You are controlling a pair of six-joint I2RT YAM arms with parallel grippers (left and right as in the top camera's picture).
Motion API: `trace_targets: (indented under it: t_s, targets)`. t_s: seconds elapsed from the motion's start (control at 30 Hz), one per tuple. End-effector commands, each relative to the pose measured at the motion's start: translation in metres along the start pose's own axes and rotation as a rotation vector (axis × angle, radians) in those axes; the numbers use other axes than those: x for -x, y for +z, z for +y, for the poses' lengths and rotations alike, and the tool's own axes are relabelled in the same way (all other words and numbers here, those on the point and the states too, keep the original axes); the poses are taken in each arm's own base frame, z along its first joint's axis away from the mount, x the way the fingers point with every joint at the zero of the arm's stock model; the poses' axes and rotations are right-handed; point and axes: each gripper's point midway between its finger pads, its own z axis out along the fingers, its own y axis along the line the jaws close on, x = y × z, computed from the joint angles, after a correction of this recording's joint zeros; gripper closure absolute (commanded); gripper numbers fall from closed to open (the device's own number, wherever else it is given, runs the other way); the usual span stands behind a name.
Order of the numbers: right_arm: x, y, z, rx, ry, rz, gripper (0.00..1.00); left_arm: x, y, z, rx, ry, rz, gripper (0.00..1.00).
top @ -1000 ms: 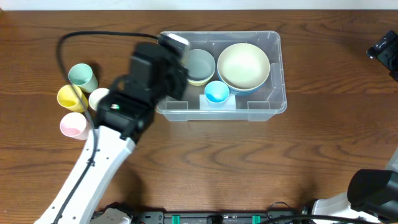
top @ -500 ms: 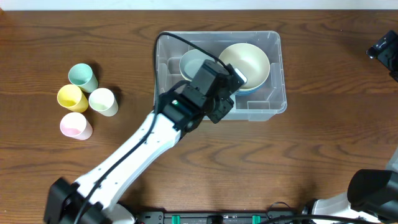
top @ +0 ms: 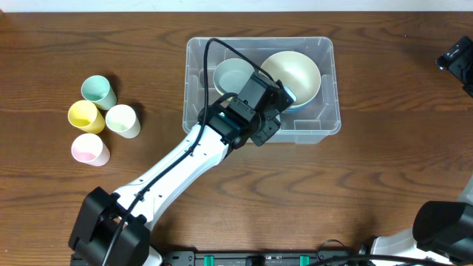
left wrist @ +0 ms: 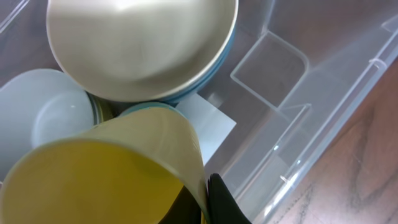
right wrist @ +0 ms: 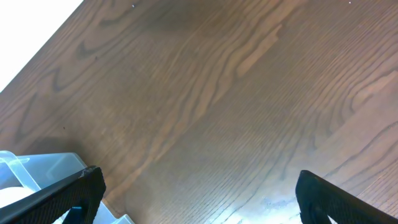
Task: Pack container
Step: 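Carry the yellow cup and lower it into the light blue cup, then release the yellow cup and withdraw the left gripper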
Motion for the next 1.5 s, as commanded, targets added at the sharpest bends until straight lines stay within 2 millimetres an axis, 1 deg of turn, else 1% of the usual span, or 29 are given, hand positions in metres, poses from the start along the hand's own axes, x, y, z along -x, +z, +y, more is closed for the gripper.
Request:
trace_targets:
  t_s: [0.0, 0.4, 0.43, 0.5, 0.53, 0.6, 0.7, 0.77, 0.83, 0.9, 0.93, 1.0, 1.07, 1.13, 1.17, 1.23, 1.27, 1.33, 1.37, 1.43, 1.47]
  targets:
    - [0.0, 0.002, -0.001, -0.004, 0.016, 0.006, 0.01, 0.0, 0.003, 0.009, 0.047, 0.022, 0.007, 0.94]
    - [0.0, 0.002, -0.001, -0.004, 0.016, 0.006, 0.01, 0.0, 0.003, 0.011, 0.061, 0.022, 0.008, 0.94]
    - [0.0, 0.002, -0.001, -0.004, 0.016, 0.006, 0.01, 0.0, 0.003, 0.011, 0.061, 0.022, 0.008, 0.9]
    - [0.0, 0.002, -0.001, -0.004, 0.016, 0.006, 0.01, 0.0, 0.003, 0.011, 0.061, 0.022, 0.008, 0.66]
    - [0.0, 0.002, -0.001, -0.004, 0.016, 0.006, 0.01, 0.0, 0.003, 0.011, 0.062, 0.022, 0.008, 0.56]
    - [0.0, 0.002, -0.001, -0.004, 0.016, 0.006, 0.01, -0.001, 0.003, 0.013, 0.072, 0.022, 0.01, 0.51]
    - [0.0, 0.002, -0.001, -0.004, 0.016, 0.006, 0.01, -0.001, 0.001, 0.022, 0.123, 0.021, 0.016, 0.46]
    - [0.0, 0.002, -0.001, -0.004, 0.016, 0.006, 0.01, 0.002, -0.005, 0.028, 0.157, 0.019, 0.007, 0.44]
    - [0.0, 0.002, -0.001, -0.004, 0.016, 0.006, 0.01, 0.009, -0.017, 0.036, 0.197, -0.008, -0.019, 0.43]
    - [0.0, 0.002, -0.001, -0.004, 0.016, 0.006, 0.01, 0.019, -0.04, 0.048, 0.247, -0.043, -0.069, 0.42]
    - [0.0, 0.002, -0.001, -0.004, 0.016, 0.006, 0.01, 0.024, -0.054, 0.056, 0.28, -0.068, -0.098, 0.38]
    - [0.0, 0.002, -0.001, -0.004, 0.016, 0.006, 0.01, 0.03, -0.088, 0.077, 0.364, -0.139, -0.164, 0.34]
    - [0.0, 0.002, -0.001, -0.004, 0.016, 0.006, 0.01, 0.029, -0.12, 0.101, 0.438, -0.208, -0.217, 0.31]
    - [0.0, 0.002, -0.001, -0.004, 0.016, 0.006, 0.01, 0.02, -0.151, 0.128, 0.503, -0.276, -0.253, 0.3]
    - [0.0, 0.002, -0.001, -0.004, 0.016, 0.006, 0.01, 0.013, -0.162, 0.141, 0.535, -0.314, -0.261, 0.3]
    - [0.0, 0.002, -0.001, -0.004, 0.016, 0.006, 0.01, -0.007, -0.181, 0.171, 0.601, -0.415, -0.263, 0.3]
    - [0.0, 0.002, -0.001, -0.004, 0.016, 0.006, 0.01, -0.021, -0.188, 0.187, 0.636, -0.485, -0.254, 0.3]
    - [0.0, 0.002, -0.001, -0.004, 0.016, 0.006, 0.01, -0.051, -0.193, 0.21, 0.684, -0.609, -0.212, 0.3]
    - [0.0, 0.002, -0.001, -0.004, 0.016, 0.006, 0.01, -0.07, -0.193, 0.22, 0.703, -0.682, -0.173, 0.3]
    - [0.0, 0.002, -0.001, -0.004, 0.016, 0.006, 0.01, -0.106, -0.187, 0.231, 0.718, -0.804, -0.082, 0.3]
    - [0.0, 0.002, -0.001, -0.004, 0.016, 0.006, 0.01, -0.123, -0.181, 0.233, 0.709, -0.852, -0.028, 0.3]
